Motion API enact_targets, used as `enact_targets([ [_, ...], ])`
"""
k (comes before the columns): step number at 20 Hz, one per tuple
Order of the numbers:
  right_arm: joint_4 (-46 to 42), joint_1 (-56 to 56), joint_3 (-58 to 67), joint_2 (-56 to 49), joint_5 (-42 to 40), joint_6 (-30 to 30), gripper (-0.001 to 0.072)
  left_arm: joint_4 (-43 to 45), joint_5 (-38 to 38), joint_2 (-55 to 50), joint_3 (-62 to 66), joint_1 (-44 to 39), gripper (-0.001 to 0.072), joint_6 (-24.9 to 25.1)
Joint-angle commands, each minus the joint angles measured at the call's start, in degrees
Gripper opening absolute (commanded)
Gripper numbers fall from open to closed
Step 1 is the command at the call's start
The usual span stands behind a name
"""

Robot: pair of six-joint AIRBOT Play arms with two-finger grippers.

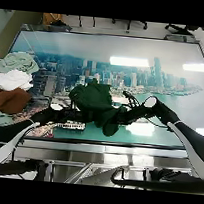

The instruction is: Fold the shirts.

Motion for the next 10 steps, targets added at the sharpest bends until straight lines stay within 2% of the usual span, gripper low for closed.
enact_targets([
  [1, 1.88, 0.66, -0.04, -0.76, -2.84, -1.49, 0.032, -0.59, -3.08, -3.89, 6.73, 0.28, 0.0011, 2.01],
  [2, 2.67, 0.66, -0.04, -0.76, -3.32, -3.67, 0.0077, 0.46, -4.42, -3.76, 8.2, 0.92, 0.0011, 1.97],
  [3, 3.23, 0.66, -0.04, -0.79, -4.37, -4.81, 0.0019, 0.39, -5.92, -3.34, 9.38, 1.79, 0.001, 1.99],
  [6, 3.26, -0.13, 0.28, -0.72, -6.54, -5.25, 0.0019, 0.42, -9.94, -0.33, 11.21, 5.11, 0.0009, 1.97],
  [10, 3.21, -6.71, 4.26, 4.39, 1.64, -5.22, 0.0019, 0.37, -18.47, 9.86, 11.26, 12.28, 0.0007, 0.68],
])
